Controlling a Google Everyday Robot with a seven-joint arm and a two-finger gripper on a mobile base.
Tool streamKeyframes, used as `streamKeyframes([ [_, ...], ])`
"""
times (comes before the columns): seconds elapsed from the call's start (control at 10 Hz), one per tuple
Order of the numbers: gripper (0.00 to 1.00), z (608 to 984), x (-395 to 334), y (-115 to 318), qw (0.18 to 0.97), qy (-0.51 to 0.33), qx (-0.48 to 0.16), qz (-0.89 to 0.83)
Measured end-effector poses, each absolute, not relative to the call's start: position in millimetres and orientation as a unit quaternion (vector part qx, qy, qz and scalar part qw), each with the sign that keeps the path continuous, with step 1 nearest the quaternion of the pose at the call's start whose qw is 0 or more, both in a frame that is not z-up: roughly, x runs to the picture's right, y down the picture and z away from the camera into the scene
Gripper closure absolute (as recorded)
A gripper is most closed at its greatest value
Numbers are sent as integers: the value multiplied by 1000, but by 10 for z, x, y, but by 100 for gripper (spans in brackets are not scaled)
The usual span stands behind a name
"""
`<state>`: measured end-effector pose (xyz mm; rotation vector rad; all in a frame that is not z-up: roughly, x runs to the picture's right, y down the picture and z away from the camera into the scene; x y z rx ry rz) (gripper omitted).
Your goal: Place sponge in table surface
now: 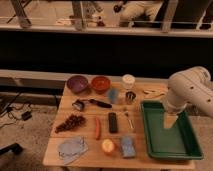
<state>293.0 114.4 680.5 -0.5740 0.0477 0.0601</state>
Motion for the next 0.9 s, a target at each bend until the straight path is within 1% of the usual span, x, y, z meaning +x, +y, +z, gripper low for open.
streamKeyframes([
  [0.2,20,6804,2931,1156,959,26,-282,32],
  [0.5,20,6799,2858,1328,959,26,-280,28],
  [0.9,20,6776,2447,1567,958,-4,-286,7],
])
